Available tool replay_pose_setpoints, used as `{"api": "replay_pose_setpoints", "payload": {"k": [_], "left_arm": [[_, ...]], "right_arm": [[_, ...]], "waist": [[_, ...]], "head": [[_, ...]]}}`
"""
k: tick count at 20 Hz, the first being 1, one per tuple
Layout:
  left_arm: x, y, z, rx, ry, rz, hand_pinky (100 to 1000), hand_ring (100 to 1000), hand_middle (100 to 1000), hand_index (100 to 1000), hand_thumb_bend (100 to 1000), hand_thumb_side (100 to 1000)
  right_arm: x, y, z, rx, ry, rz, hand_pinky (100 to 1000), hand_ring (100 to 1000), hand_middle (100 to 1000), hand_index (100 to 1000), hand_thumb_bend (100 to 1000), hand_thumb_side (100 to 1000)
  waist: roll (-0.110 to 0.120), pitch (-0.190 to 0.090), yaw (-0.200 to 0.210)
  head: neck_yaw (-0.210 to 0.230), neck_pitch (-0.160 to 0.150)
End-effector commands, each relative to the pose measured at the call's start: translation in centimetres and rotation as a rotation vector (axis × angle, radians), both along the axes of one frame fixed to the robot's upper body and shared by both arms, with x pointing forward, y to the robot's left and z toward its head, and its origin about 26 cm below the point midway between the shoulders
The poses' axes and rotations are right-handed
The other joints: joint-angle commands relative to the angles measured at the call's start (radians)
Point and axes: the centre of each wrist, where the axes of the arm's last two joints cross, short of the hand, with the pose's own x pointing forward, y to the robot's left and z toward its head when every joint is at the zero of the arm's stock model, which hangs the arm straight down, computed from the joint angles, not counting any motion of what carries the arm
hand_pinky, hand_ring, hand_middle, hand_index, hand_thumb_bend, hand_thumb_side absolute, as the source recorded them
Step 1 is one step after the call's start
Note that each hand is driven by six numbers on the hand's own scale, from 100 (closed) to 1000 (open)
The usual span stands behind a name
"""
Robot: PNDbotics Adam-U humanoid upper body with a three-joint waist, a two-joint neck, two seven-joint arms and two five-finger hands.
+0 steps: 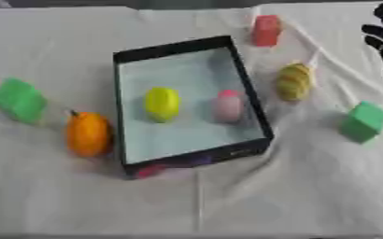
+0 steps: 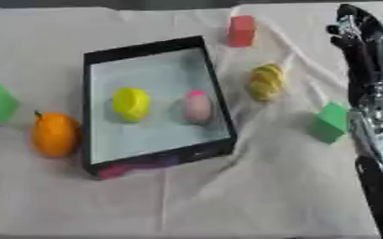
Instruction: Pick up objects on the table and place them in the box.
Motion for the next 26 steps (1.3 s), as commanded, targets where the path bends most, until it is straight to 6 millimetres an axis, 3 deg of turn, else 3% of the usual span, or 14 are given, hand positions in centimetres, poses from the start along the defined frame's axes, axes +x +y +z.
{"api": "replay_pose_setpoints", "payload": {"k": [1, 13, 20, 21, 23, 26], "left_arm": [[-0.1, 0.3, 0.9, 0.019, -0.027, 0.009, 718, 789, 681, 749, 116, 818], [-0.1, 0.5, 0.9, 0.016, -0.028, 0.023, 717, 790, 680, 749, 117, 817], [-0.3, 1.3, 0.6, 0.042, -0.01, 0.045, 717, 791, 679, 748, 114, 819], [-0.3, 1.4, 0.6, 0.047, -0.008, 0.048, 717, 791, 679, 748, 113, 819], [-0.4, 1.6, 0.5, 0.056, -0.006, 0.056, 717, 791, 679, 748, 113, 819], [-0.5, 2.0, 0.5, 0.066, -0.002, 0.071, 717, 791, 678, 748, 112, 819]], "right_arm": [[-0.2, -0.3, 1.1, -0.023, -0.03, -0.003, 875, 807, 849, 825, 100, 671], [-0.1, -0.1, 1.4, -0.032, -0.035, 0.006, 879, 821, 860, 833, 100, 673], [-0.8, -0.7, 3.8, -0.211, 0.004, 0.037, 893, 848, 883, 862, 100, 683], [-0.9, -0.7, 3.8, -0.25, 0.028, 0.044, 895, 856, 884, 869, 100, 723], [-1.0, -0.7, 3.7, -0.342, 0.085, 0.052, 892, 861, 886, 872, 100, 619], [-1.1, -0.8, 3.5, -0.492, 0.172, 0.059, 889, 866, 886, 879, 100, 586]], "waist": [[0.004, -0.012, 0.001], [0.002, -0.011, 0.001], [-0.019, -0.019, -0.021], [-0.023, -0.02, -0.024], [-0.032, -0.022, -0.03], [-0.042, -0.024, -0.038]], "head": [[0.002, -0.004], [0.011, -0.007], [0.025, 0.001], [0.029, 0.0], [0.038, -0.002], [0.051, -0.004]]}}
